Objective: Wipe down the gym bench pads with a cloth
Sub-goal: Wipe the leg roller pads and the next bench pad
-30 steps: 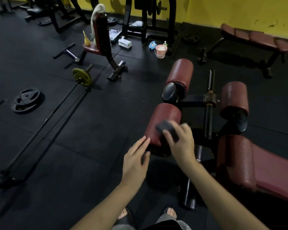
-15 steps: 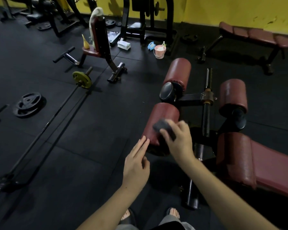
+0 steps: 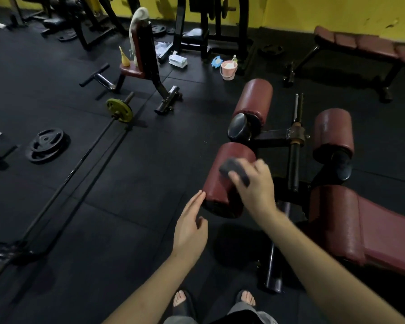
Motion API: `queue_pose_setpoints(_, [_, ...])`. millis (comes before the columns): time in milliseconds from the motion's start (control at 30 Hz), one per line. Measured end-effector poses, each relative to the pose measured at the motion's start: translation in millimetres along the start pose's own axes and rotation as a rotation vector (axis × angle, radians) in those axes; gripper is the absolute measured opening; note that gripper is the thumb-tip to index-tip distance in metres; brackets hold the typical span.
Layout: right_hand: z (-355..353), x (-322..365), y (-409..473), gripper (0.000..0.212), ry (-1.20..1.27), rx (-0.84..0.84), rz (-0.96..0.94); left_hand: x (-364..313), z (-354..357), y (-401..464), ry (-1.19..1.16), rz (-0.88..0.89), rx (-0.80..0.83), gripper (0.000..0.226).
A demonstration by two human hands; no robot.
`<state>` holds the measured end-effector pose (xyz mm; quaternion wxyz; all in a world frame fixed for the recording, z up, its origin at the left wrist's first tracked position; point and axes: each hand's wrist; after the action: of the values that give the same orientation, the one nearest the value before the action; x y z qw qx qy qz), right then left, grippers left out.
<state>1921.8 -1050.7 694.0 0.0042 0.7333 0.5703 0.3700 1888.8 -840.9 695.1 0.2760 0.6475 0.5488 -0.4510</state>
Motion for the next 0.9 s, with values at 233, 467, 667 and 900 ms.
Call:
queue_pose_setpoints(233, [2, 0, 6, 0.039, -0.055, 0.03, -0.231, 5, -2, 5, 0.007, -0.019, 0.021, 0.067])
queue_pose_setpoints(467, [8, -12, 61, 0.041, -0.047, 0.04, 0.046, -1, -2, -2, 0.102, 0.005, 0.006, 0.068])
queue_pose_setpoints(667, [-10, 13, -51, 0.039, 0.009, 0.033, -0.113, -3, 3, -7, 0.195, 0.01, 0.026, 0.07])
queue_pose_setpoints(900, [12, -22, 71, 0.037, -0.057, 0.03, 0.063, 2, 2, -2, 0.132, -0.012, 0.005, 0.068])
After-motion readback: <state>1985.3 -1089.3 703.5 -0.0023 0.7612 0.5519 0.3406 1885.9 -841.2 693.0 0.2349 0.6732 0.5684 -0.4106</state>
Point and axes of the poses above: each hand's wrist, its own y-axis towards the middle knuckle, its own z-axis out of the palm, x = y × z, and after that the axes turned 4 degrees about -y, right-handed
